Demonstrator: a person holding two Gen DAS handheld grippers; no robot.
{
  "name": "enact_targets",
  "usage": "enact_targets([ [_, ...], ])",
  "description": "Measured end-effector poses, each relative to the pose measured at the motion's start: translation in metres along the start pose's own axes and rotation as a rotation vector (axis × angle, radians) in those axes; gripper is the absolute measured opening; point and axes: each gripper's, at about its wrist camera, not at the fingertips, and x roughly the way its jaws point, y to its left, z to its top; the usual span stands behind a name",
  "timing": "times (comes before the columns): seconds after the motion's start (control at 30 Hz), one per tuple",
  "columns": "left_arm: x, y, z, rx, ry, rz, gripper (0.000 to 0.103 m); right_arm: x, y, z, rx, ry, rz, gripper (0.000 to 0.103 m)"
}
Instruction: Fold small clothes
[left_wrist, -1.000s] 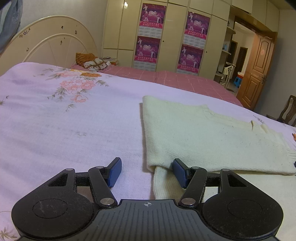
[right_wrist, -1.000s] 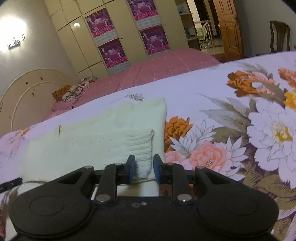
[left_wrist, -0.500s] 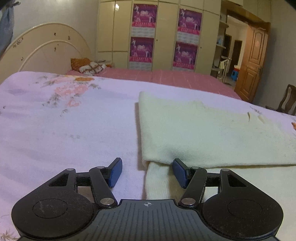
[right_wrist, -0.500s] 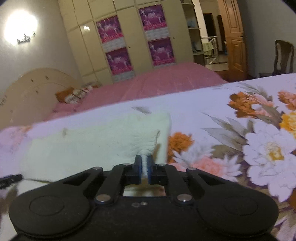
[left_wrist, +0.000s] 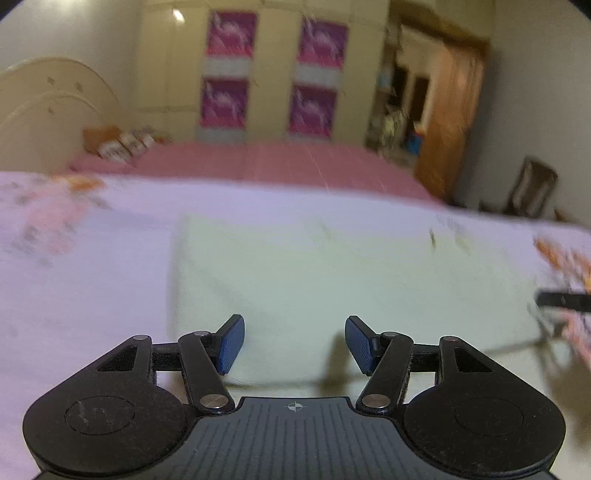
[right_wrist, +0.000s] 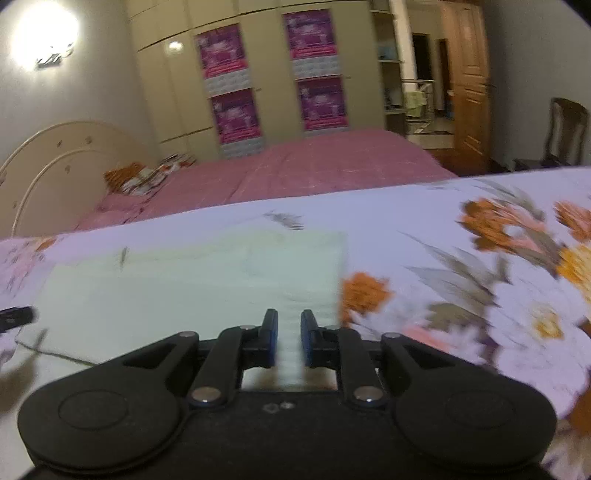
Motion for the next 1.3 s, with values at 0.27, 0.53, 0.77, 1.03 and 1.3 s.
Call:
enact_targets([
  [0.27, -0.010, 0.020, 0.027, -0.035, -0.115, 0.015, 0.061, 0.005, -0.013, 0.002, 0.034, -0.030, -0.015, 0.016],
  [0.53, 0.054, 0.027, 0.054, -0.016, -0.028, 0.053, 0.061, 0.061, 0.043, 0.014, 0.002, 0.002, 0.204, 0.015],
  [0.77, 0.053, 0.047, 0.057, -0.064, -0.069, 0.058, 0.061, 0.065, 0.032, 0.013, 0.043, -0.008, 0.176, 0.012],
  [1.03, 0.052, -0.011, 0.045, 0.055, -0.040, -0.021, 0.061, 0.081, 0.078, 0.015, -0.011, -0.002, 0.237, 0.019],
  [1.3, 0.012, 0.027, 0.020, -0.027, -0.069, 0.129, 0.061, 0.049, 0.010, 0.008, -0.003, -0.024, 0.007, 0.011],
])
